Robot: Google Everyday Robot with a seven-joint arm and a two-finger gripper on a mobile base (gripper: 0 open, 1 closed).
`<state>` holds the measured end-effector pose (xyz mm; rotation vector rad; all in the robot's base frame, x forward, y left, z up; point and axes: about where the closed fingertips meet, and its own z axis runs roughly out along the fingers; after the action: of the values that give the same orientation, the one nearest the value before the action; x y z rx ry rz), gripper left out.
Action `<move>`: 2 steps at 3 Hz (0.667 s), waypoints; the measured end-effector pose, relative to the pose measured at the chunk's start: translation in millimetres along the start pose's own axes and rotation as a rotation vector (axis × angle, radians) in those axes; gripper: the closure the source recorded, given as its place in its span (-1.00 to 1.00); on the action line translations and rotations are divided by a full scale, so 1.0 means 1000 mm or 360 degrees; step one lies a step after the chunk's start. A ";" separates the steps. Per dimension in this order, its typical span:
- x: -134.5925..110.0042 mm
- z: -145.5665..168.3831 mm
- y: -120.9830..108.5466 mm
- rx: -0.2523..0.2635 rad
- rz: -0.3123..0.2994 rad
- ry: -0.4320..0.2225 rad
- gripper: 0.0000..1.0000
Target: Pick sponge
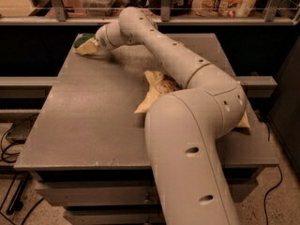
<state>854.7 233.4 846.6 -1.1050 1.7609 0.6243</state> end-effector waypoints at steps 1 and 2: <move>-0.001 -0.002 0.001 -0.0002 0.0007 -0.0008 0.28; -0.020 -0.025 0.003 0.0012 -0.0032 -0.0056 0.77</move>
Offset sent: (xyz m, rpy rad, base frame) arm -0.0242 -0.0328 0.0771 0.0460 -0.1008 0.0024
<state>844.4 222.9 875.6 -1.0987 1.7188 0.6212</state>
